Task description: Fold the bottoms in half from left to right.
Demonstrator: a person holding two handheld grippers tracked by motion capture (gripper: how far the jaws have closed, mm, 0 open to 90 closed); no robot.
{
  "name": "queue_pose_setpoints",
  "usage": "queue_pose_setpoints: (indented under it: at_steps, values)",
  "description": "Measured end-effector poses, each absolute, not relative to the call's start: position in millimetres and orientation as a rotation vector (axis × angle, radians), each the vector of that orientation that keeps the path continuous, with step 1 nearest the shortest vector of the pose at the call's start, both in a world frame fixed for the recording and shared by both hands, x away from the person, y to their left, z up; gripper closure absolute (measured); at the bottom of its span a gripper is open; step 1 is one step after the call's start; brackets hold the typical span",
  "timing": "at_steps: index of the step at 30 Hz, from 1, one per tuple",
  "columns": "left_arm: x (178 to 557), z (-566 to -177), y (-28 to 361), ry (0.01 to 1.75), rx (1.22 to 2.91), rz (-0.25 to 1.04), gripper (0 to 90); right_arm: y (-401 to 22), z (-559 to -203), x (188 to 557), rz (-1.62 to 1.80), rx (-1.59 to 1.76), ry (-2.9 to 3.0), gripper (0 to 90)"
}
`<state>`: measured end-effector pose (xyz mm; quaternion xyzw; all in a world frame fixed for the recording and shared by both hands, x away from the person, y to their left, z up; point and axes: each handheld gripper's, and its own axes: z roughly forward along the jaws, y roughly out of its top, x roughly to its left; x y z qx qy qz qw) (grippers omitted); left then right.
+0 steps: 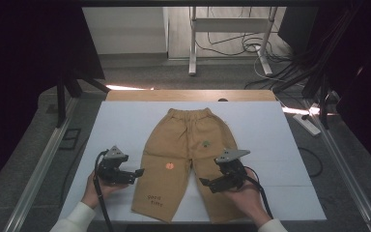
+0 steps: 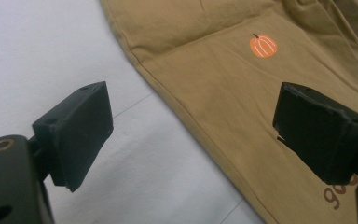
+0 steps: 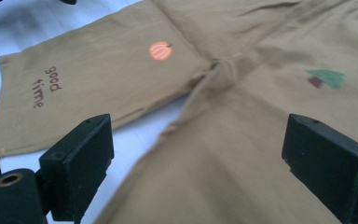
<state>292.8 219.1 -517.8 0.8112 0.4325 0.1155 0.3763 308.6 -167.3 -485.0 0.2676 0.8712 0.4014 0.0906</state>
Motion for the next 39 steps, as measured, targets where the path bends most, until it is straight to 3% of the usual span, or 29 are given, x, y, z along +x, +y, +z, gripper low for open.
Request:
queue_pose_setpoints:
  at_steps: [39]
  values:
    - [300,-521,217,1.132,2.075,0.289,12.2,-59,-511,290,1.161,0.525,2.777,9.4]
